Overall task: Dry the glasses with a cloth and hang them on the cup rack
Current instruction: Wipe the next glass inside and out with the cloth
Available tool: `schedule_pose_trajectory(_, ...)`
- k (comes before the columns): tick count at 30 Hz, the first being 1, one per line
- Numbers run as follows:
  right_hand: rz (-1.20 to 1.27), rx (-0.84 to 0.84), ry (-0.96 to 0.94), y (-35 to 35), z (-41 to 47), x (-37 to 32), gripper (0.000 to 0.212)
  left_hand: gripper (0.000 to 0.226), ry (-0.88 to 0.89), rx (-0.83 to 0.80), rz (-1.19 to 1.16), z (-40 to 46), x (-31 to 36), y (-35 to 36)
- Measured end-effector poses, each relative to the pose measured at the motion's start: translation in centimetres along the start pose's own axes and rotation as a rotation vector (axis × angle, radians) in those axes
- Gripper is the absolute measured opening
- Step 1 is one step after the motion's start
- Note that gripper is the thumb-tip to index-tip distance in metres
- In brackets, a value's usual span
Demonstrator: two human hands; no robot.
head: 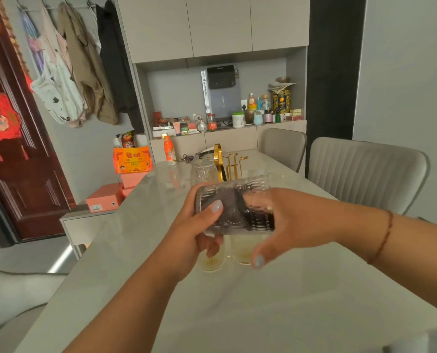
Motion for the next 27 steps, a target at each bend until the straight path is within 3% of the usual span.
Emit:
schedule_pose_trajectory(2,-0.588,0.104,-0.033,-0.2,-0.1,-0.1,0.088,0.059,-0.129,-0.022,-0.080,0.1,0.0,-0.1)
schedule_pose_trajectory(4,-0.984,0.133,-0.147,0.4,-0.1,0.1,0.090,0.053,-0.262,-0.005,-0.162,0.2,-0.4,0.2)
schedule_pose_trajectory(7,-1.086,0.135,-0.215,1.0,0.0,0.1,0.089,0.053,-0.249,0.046,-0.179,0.3,-0.7,0.9)
schedule_pose_trajectory(9,-0.810,0.126,-0.172,0.7,0.2,0.1,0.088,0.054,-0.179,0.110,-0.176,0.3,-0.5,1.3)
schedule_pose_trajectory(12,0.074,-0.044,-0.020,0.2,0.4,0.5,0.085,0.053,-0.081,0.179,-0.143,0.1,0.1,1.7)
schedule_pose_trajectory(14,0.552,-0.117,-0.025,0.2,0.5,0.6,0.080,0.034,-0.010,0.199,-0.075,0.1,0.2,1.6)
schedule_pose_trajectory(15,0.702,-0.133,-0.026,0.2,0.5,0.8,0.078,0.028,0.026,0.205,-0.028,0.0,0.2,1.5)
schedule_pose_trajectory(17,0.733,-0.112,-0.003,0.4,0.4,1.0,0.075,0.033,0.076,0.176,0.053,-0.2,0.3,1.2)
schedule_pose_trajectory(20,0.264,-0.032,0.001,0.0,-0.3,0.4,0.066,0.053,0.055,0.073,0.050,-0.2,0.4,0.8)
schedule_pose_trajectory(24,-0.779,0.122,-0.082,0.5,-0.5,-0.4,0.090,0.065,-0.230,0.014,-0.053,0.0,0.2,0.5)
schedule_pose_trajectory(26,-0.999,0.143,-0.157,1.3,-0.3,0.0,0.095,0.058,-0.273,0.031,-0.112,0.1,0.1,0.9)
schedule_pose_trajectory(27,-0.961,0.124,-0.153,1.5,-0.4,0.0,0.096,0.056,-0.243,0.064,-0.133,0.2,0.2,1.0)
Point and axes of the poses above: each hand's wrist, its own z-axis towards the middle knuckle, its own y-axis out of the palm, x = y × z, the point moved 4 cm from there along z, towards the middle knuckle, and after that the axes turned 4 degrees about z, right-handed, at the moved point
